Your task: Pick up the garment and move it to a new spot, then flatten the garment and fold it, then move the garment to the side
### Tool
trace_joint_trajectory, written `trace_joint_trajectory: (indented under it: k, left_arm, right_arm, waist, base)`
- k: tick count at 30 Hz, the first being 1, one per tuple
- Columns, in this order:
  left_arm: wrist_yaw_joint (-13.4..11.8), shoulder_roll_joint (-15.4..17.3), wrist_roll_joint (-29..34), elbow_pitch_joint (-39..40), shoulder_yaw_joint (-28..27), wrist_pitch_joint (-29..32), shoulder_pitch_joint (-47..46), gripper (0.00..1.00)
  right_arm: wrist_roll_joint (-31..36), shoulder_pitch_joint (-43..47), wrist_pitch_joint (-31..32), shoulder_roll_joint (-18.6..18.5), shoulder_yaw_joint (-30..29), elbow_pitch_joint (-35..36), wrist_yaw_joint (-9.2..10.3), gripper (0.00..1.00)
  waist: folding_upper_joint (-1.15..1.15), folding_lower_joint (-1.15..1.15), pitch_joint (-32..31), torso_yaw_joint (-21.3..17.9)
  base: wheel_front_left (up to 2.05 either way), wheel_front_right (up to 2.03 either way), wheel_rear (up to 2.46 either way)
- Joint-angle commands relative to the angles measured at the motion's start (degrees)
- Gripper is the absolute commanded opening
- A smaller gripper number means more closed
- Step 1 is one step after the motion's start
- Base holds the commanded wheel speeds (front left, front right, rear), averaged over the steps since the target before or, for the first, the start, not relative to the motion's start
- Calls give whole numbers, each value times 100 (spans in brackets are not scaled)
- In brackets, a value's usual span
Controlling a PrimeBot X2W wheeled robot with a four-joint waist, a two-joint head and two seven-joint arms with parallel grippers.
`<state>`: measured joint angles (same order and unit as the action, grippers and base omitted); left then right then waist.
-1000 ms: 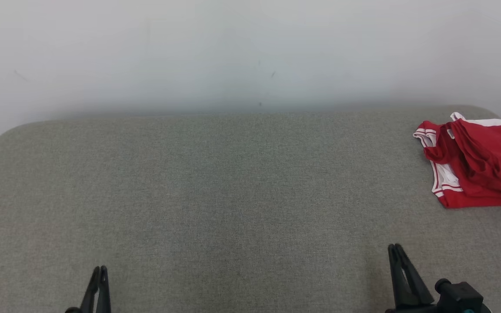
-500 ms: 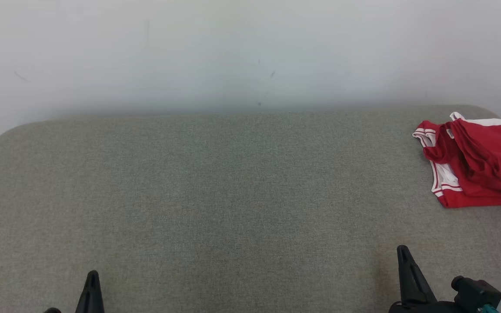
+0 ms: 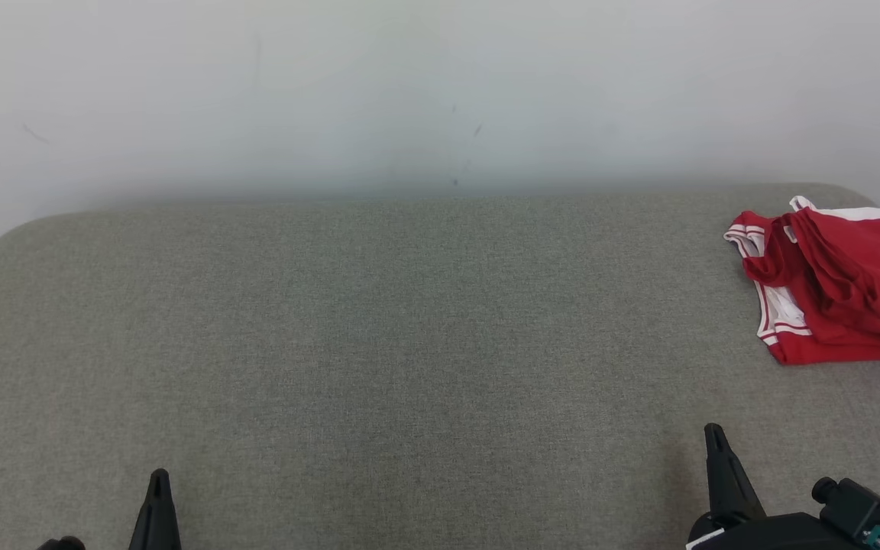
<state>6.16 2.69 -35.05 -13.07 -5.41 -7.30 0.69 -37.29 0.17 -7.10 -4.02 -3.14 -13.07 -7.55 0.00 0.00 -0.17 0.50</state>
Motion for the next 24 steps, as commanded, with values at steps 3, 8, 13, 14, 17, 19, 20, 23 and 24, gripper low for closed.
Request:
trace_joint_trajectory:
  k: [3, 8, 13, 14, 17, 19, 20, 23, 24]
  left_arm:
    - [36, 19, -348, 67, -17, 77, -178, 0]
    - [45, 20, -770, 55, -26, 181, -219, 0]
    - [53, 21, -1168, 44, -33, 279, -266, 0]
    - [55, 21, -1249, 41, -35, 297, -275, 0]
    - [61, 21, -1479, 35, -40, 351, -297, 0]
    - [64, 22, -1631, 31, -43, 389, -310, 0]
    - [66, 21, -1709, 28, -45, 407, -318, 0]
    - [72, 22, -1918, 22, -49, 461, -343, 0]
    - [74, 22, -1993, 19, -50, 482, -350, 0]
  right_arm:
    - [-345, -149, 66, 11, -36, 60, 2, 0]
    - [-753, -193, 169, 20, -60, 49, 3, 0]
    - [-1139, -231, 267, 28, -84, 40, 3, 0]
    - [-1216, -238, 287, 30, -89, 38, 4, 0]
    - [-1434, -262, 344, 35, -102, 31, 4, 0]
    - [-1582, -279, 378, 38, -111, 27, 4, 0]
    - [-1651, -286, 400, 40, -115, 25, 4, 0]
    - [-1857, -304, 453, 45, -128, 19, 4, 0]
    - [-1929, -311, 470, 46, -132, 17, 4, 0]
  waist:
    - [0, 0, 1, -1]
    - [0, 0, 3, -4]
    - [0, 0, 4, -7]
    - [0, 0, 5, -7]
    - [0, 0, 6, -9]
    - [0, 0, 7, -10]
    - [0, 0, 7, -10]
    - [0, 0, 8, -12]
    - [0, 0, 9, -12]
  base:
    - [0, 0, 0]
    - [0, 0, 0]
    - [0, 0, 0]
    - [0, 0, 0]
    - [0, 0, 0]
    - [0, 0, 0]
    - [0, 0, 0]
    - [0, 0, 0]
    - [0, 0, 0]
